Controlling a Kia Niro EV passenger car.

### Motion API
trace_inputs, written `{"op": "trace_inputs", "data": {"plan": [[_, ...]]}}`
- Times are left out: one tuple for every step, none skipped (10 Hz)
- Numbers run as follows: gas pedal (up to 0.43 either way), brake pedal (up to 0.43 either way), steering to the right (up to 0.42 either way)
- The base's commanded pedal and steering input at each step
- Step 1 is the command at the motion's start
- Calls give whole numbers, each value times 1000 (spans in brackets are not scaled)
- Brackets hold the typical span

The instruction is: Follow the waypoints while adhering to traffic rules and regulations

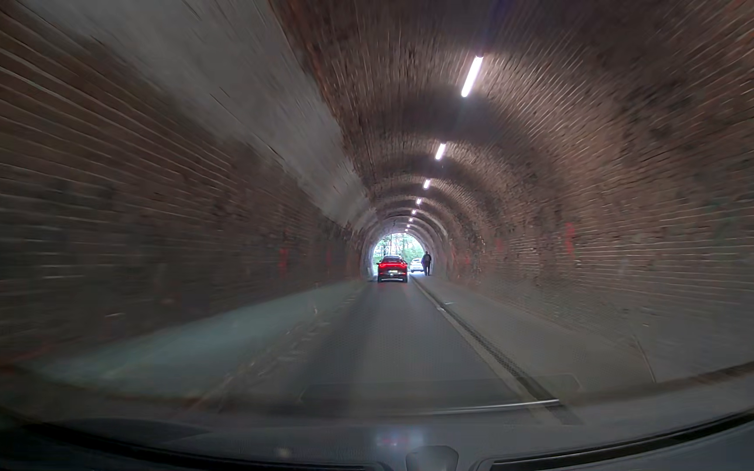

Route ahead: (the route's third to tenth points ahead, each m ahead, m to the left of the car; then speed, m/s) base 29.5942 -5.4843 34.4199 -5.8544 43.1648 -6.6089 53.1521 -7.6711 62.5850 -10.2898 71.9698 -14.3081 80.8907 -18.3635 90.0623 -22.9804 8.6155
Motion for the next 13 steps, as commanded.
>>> {"op": "trace_inputs", "data": {"plan": [[157,0,-4],[157,0,-4],[157,0,-4],[157,0,-5],[157,0,-5],[150,0,-5],[150,0,-5],[150,0,-4],[150,0,-3],[138,0,-3],[138,0,-3],[138,0,-3],[138,0,-2]]}}
